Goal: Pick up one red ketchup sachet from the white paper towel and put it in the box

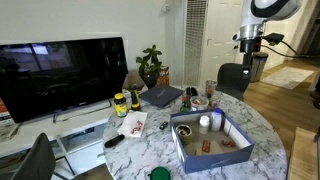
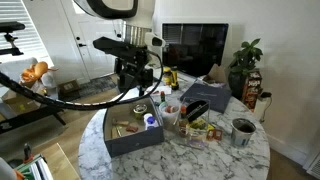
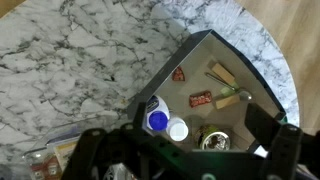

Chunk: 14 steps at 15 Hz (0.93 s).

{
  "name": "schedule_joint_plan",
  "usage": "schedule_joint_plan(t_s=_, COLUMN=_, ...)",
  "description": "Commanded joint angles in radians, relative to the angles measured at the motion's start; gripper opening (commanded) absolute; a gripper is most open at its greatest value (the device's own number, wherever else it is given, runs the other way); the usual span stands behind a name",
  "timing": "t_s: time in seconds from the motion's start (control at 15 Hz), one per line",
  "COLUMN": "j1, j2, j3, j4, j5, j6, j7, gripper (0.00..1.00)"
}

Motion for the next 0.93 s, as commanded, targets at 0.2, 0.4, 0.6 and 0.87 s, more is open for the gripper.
schedule_joint_plan(t_s=0.2, j1=-0.021, j2=0.002, j3=0.02, j4=0.001, j5=0.006, j6=-0.002, j7=-0.005, gripper=1.0)
schedule_joint_plan(t_s=0.4, j1=-0.021, j2=0.002, j3=0.02, j4=0.001, j5=0.006, j6=-0.002, j7=-0.005, gripper=1.0)
schedule_joint_plan(t_s=0.6, j1=0.045, j2=-0.01, j3=0.077, j4=-0.028, j5=0.078, j6=0.041, j7=-0.05, gripper=1.0)
schedule_joint_plan(t_s=0.87, j1=0.163, j2=0.005, j3=0.227, j4=-0.044, j5=0.159, j6=0.167, j7=-0.039, gripper=1.0)
